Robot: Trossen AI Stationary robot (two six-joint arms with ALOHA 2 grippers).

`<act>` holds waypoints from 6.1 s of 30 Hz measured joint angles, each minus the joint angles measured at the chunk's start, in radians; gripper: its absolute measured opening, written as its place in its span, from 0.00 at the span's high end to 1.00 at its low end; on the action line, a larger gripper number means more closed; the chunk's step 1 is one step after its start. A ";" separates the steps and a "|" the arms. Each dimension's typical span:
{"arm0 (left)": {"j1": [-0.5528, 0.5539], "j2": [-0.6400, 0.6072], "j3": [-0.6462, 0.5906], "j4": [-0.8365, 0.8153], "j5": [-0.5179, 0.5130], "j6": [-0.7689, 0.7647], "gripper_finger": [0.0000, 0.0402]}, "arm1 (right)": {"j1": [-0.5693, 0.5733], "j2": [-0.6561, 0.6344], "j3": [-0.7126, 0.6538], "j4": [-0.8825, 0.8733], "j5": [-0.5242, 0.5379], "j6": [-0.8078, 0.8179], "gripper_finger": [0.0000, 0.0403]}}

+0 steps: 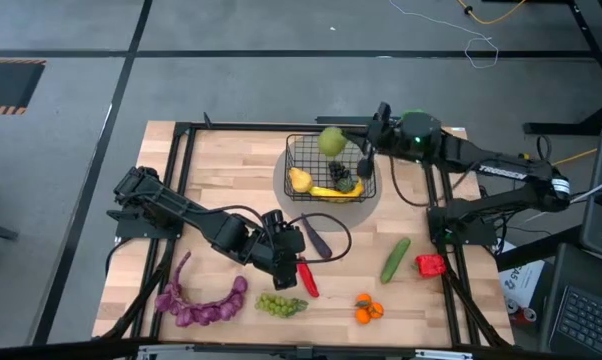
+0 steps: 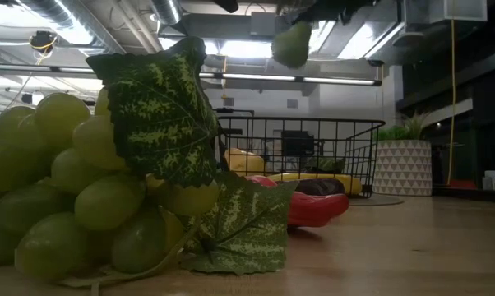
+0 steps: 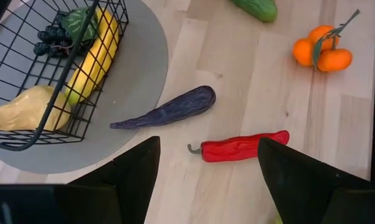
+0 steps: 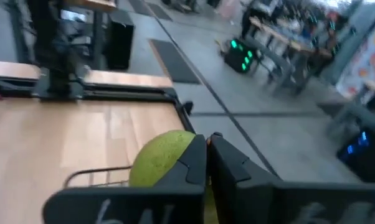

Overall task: Build produce basket
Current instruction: Put the green pear into the black wire basket, then put the red bell pepper into the black wire basket

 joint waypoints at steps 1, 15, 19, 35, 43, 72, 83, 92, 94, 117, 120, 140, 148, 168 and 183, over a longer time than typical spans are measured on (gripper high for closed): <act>0.000 0.000 0.000 -0.001 0.000 0.000 0.34 | -0.019 0.012 -0.002 0.004 -0.002 0.016 0.99; 0.001 0.000 0.000 -0.010 -0.001 0.050 0.34 | -0.098 0.220 -0.041 0.059 -0.088 0.143 0.98; 0.001 0.000 0.000 -0.011 -0.001 0.051 0.34 | -0.098 0.258 -0.041 0.059 -0.088 0.143 0.98; 0.000 0.000 0.000 -0.011 -0.001 0.051 0.34 | -0.097 0.254 0.004 -0.054 -0.088 0.142 0.84; 0.000 0.000 0.000 -0.017 -0.002 0.052 0.34 | -0.097 0.195 0.117 -0.368 -0.089 0.231 0.70; -0.001 0.000 0.000 -0.026 -0.002 0.051 0.34 | 0.527 -0.066 -0.018 -1.201 -0.234 0.944 0.69; 0.003 0.000 0.000 -0.026 -0.002 0.051 0.34 | 0.827 -0.069 -0.314 -0.858 -0.299 1.140 0.69; 0.003 0.000 0.000 -0.026 -0.001 0.078 0.34 | 0.922 -0.069 -0.433 -0.735 -0.353 1.164 0.69; 0.003 0.000 0.000 -0.026 -0.001 0.100 0.34 | 0.924 -0.069 -0.449 -0.704 -0.348 1.141 0.69; 0.003 0.000 0.000 -0.026 -0.001 0.103 0.34 | 0.924 0.094 -0.467 -0.674 -0.288 1.029 0.69; 0.003 0.000 0.000 -0.026 -0.001 0.103 0.34 | 0.924 0.132 -0.467 -0.669 -0.289 1.029 0.69; 0.003 0.000 0.000 -0.025 -0.001 0.103 0.34 | 0.924 0.193 -0.424 -0.685 -0.366 1.011 0.96; 0.003 0.000 0.000 -0.025 -0.001 0.103 0.34 | 0.924 0.193 -0.352 -0.733 -0.341 0.821 0.97; 0.003 0.000 0.000 -0.025 -0.011 0.106 0.34 | 0.917 0.181 0.077 -0.921 0.940 0.202 0.96; 0.063 0.000 0.000 -0.009 -0.088 0.260 0.34 | 0.484 -0.059 0.042 -0.496 0.431 -0.210 0.96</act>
